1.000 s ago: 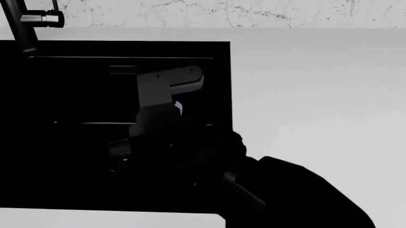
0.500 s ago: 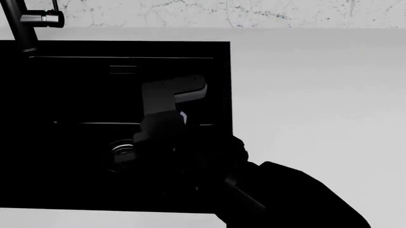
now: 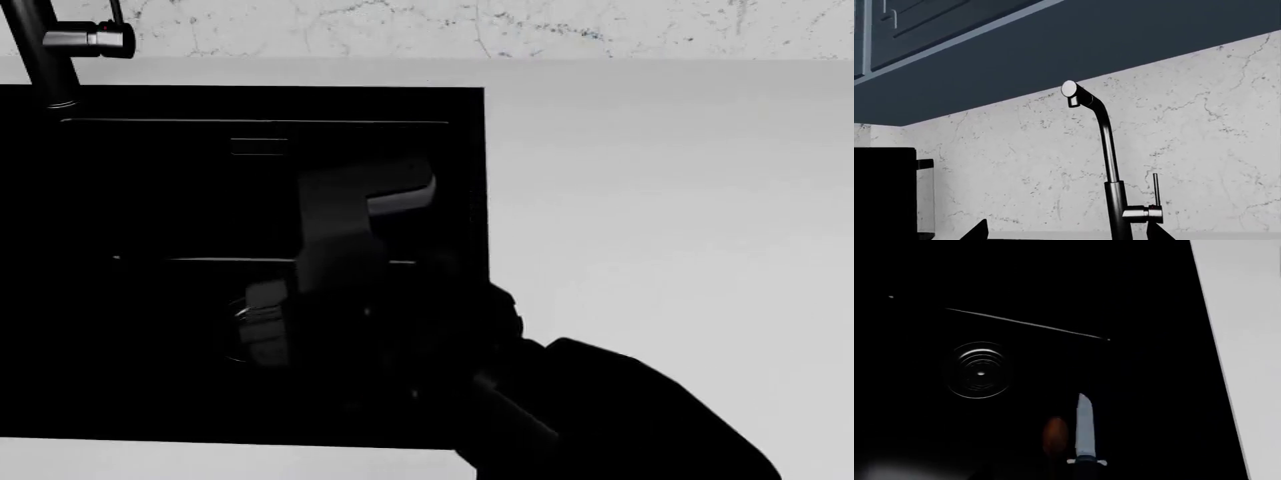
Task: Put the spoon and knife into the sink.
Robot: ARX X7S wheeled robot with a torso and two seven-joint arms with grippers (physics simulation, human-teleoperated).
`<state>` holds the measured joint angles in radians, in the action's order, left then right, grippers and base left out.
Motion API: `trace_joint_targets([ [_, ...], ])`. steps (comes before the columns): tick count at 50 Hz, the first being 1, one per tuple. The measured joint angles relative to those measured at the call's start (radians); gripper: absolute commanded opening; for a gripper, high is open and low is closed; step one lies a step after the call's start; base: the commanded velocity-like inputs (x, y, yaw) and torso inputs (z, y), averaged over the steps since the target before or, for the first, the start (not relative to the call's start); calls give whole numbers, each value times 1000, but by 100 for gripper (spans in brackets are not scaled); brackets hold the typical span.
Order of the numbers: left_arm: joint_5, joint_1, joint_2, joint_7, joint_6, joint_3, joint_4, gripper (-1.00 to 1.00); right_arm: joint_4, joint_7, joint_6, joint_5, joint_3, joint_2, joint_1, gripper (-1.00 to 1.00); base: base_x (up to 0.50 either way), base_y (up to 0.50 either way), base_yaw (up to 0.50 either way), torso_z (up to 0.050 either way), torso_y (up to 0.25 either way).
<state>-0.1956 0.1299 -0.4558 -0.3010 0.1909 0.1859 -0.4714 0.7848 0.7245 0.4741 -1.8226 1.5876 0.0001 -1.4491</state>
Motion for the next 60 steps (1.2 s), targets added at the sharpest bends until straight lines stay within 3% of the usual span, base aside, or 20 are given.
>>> trace_joint_targets([
  [26, -23, -32, -9, -9, 20, 27, -66, 100, -53, 20, -39, 24, -3, 0, -59, 100, 0, 0, 0, 0, 0],
  [60, -48, -56, -30, -31, 89, 48, -193, 100, -177, 100, -169, 10, -9, 2, -255, 100, 0, 0, 0, 0, 0],
])
